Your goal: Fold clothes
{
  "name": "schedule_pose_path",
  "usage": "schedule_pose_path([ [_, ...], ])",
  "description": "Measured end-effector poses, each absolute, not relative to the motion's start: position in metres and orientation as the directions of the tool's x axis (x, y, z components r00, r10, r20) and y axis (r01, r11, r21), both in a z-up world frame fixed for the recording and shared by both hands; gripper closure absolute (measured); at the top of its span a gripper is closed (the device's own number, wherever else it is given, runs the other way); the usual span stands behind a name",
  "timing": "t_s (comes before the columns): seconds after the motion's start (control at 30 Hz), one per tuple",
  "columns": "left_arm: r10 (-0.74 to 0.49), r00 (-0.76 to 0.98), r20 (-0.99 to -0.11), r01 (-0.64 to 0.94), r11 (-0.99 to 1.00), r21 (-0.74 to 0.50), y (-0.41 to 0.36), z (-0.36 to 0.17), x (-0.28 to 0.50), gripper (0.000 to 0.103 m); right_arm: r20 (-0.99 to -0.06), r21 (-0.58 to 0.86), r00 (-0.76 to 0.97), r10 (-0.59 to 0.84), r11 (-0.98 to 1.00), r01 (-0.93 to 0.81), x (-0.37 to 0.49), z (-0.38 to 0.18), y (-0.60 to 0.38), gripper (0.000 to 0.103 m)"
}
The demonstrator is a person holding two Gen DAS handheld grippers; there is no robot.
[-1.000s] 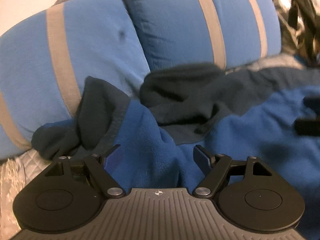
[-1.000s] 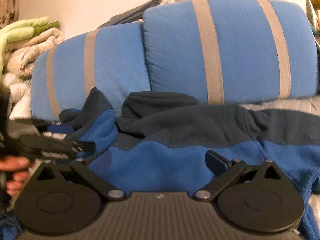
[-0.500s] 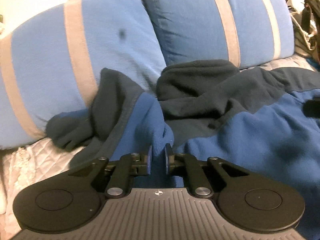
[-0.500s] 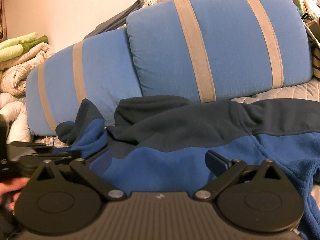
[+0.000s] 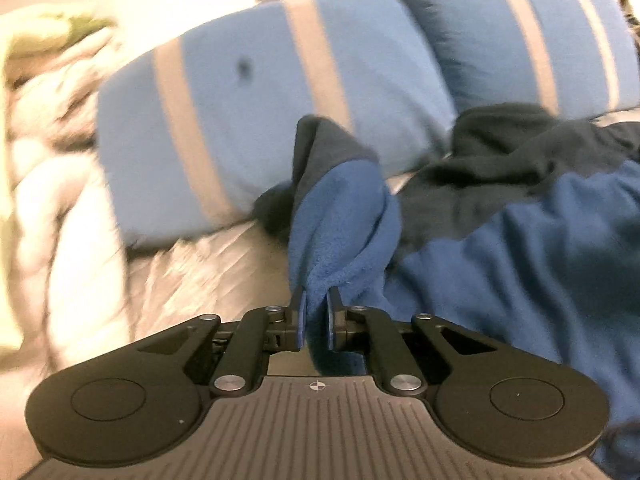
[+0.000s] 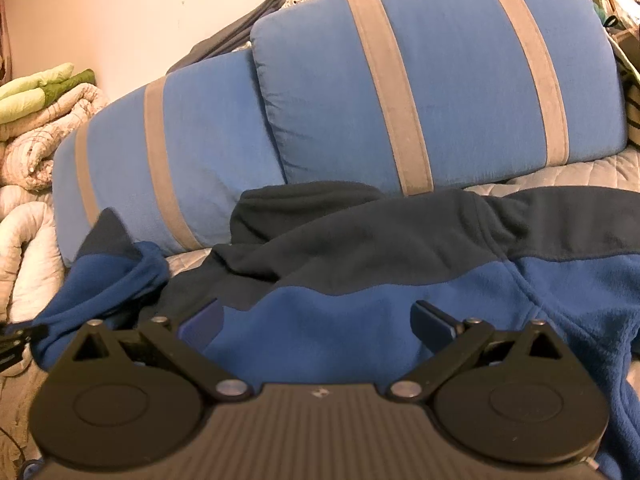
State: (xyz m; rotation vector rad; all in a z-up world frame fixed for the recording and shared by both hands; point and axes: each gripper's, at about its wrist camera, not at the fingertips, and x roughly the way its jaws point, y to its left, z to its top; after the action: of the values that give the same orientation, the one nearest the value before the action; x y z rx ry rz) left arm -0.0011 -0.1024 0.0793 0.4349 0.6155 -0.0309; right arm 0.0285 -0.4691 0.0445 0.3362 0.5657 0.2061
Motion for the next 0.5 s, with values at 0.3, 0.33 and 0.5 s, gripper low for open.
schedule_pose_path([
  [0.3, 0.210, 0.729, -0.652, 0.041, 0.937, 0.347, -0.057, 0.053, -0.021, 0.093, -0.500, 0.369, 0.818, 0.285, 0.924, -0.096, 0.029, 0.043, -0.469, 0.001],
  [0.33, 0.206, 0.721, -0.661, 0.042, 0.940, 0.338, -0.055, 0.051, -0.022, 0.092, -0.502, 0.372, 0.816, 0.286, 0.924, -0.094, 0.029, 0.043, -0.469, 0.001],
  [0.5, 0.171, 0.739, -0.652, 0.081, 0.938, 0.337, -0.065, 0.054, -0.028, 0.080, -0.511, 0.377, 0.810, 0.288, 0.922, -0.089, 0.030, 0.041, -0.470, 0.001],
])
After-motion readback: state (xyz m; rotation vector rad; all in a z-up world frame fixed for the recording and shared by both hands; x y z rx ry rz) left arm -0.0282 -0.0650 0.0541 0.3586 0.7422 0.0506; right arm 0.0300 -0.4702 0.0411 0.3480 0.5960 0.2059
